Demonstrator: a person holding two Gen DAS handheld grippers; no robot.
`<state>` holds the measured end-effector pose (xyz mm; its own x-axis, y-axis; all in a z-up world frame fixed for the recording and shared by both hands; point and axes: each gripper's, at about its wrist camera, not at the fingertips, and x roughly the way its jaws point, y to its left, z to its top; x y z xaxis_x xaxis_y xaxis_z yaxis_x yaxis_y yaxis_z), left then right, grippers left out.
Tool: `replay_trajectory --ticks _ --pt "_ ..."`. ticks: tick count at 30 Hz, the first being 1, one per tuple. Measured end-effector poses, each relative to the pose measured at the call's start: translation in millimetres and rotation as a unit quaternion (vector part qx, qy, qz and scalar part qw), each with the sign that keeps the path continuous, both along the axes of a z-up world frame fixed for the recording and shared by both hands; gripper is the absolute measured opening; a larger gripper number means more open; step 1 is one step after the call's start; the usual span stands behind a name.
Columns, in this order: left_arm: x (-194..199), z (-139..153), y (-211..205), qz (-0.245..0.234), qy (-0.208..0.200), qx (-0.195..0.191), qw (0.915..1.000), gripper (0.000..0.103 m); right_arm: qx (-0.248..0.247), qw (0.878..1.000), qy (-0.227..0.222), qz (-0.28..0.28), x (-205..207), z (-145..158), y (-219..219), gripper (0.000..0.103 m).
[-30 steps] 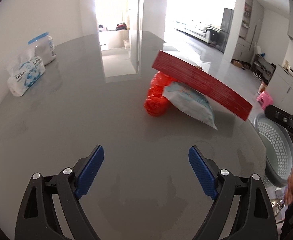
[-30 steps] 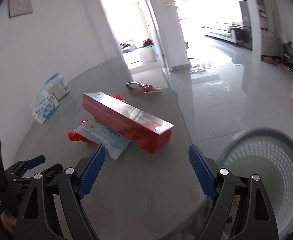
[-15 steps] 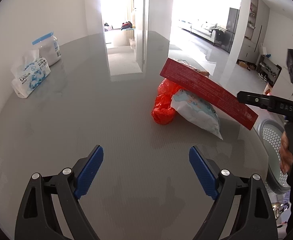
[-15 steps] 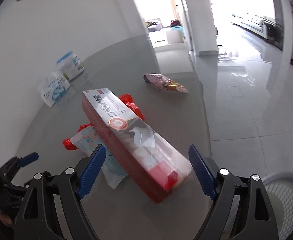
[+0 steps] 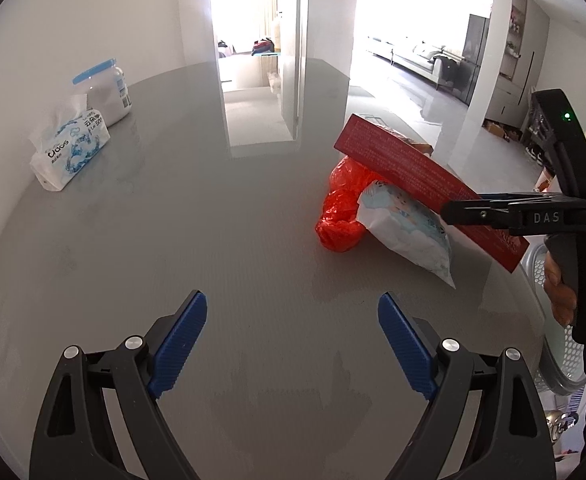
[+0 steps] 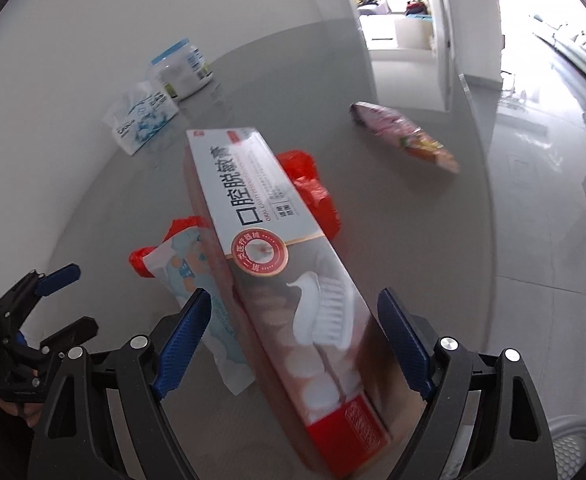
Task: Collect trash
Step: 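Close the right tool on the red toothpaste box, then grasp the wet-wipe pack with the left tool while the right tool holds the box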
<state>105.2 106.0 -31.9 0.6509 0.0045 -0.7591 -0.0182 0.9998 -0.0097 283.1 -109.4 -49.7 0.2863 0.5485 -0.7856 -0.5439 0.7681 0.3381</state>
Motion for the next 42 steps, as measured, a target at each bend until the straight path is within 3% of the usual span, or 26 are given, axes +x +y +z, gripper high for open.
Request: replay_trajectory --ticks 4,8,18,26,33,42 --pt "-0.3 -0.5 0.1 0.001 0.0 0.0 1.0 0.086 -0.005 1.0 -0.003 -0.004 -3.7 -3.4 5.5 0.079" --pt "-0.2 -2.6 1.6 0.002 0.001 -0.004 1.0 0.086 -0.007 1.0 -0.012 -0.013 -13.7 -1.2 11.1 0.068" --pt "1.7 -8.9 7.4 0.001 0.004 -0.015 0.9999 0.086 -0.049 0.987 -0.122 -0.097 -69.2 19.0 14.4 0.059" --pt "-0.8 -9.7 13.3 0.0 0.002 -0.019 0.9998 0.086 -0.043 0.977 -0.165 -0.131 -96.7 30.7 16.0 0.056" --pt "-6.3 -7.8 20.0 0.004 -0.006 -0.024 0.9997 0.086 -0.008 0.976 -0.174 -0.134 -119.6 43.4 13.2 0.055" --pt "-4.2 -5.6 8.7 -0.007 -0.017 -0.027 0.9995 0.086 0.011 0.964 -0.178 -0.197 -151.5 48.4 -13.4 0.055"
